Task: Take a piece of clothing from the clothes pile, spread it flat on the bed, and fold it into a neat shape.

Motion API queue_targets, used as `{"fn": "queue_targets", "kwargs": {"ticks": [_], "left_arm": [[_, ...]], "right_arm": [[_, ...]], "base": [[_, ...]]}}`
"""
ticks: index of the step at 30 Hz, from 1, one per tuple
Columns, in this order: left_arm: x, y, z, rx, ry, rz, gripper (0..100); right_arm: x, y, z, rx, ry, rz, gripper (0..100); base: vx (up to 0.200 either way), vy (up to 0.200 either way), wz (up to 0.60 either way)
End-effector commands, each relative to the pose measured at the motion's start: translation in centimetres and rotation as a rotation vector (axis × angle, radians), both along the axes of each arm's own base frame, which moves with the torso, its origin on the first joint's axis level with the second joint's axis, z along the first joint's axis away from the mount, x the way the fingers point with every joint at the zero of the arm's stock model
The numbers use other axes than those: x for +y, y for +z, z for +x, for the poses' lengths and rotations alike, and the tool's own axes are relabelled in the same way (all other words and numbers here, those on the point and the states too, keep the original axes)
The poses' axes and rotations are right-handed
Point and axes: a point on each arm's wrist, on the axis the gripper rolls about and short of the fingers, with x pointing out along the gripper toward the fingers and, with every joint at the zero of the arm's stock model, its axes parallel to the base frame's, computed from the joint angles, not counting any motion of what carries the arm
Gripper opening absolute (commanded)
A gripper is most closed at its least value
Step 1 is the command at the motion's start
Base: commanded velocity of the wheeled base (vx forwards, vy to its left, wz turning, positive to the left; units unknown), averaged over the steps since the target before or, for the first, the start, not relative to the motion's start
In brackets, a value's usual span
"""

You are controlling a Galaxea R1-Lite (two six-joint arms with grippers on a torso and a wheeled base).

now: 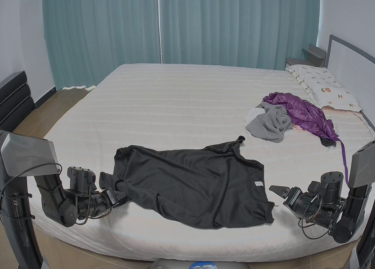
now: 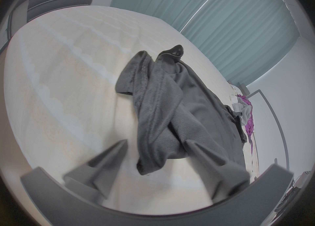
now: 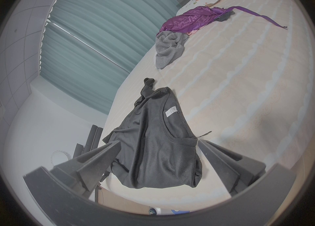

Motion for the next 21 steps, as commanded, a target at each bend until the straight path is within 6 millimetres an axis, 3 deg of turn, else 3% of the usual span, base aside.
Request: {"fn": "queue_targets", "kwargs": {"ticks": [1,8,15,21], "left_arm": [[0.1,-0.2,0.0,0.008,0.004,0.000,0],[0.6,0.7,-0.4,-0.011,0.040,0.020,0],[1.0,3.3,-2.3,-0.056,0.040,0.022,0],[1.6,4.1,-4.4,-0.033,0.021,0.066,0]], "right_arm": [[0.1,0.1,0.1,-0.011,0.002,0.004,100],[0.1,0.2,0.0,-0.015,0.003,0.004,100],[0.0,0.1,0.0,-0.012,0.001,0.002,100],[0.0,0.1,0.0,-0.010,0.003,0.002,100]], "base": [[0.000,0.000,0.00],[0.000,0.000,0.00],[0.000,0.000,0.00],[0.000,0.000,0.00]]}}
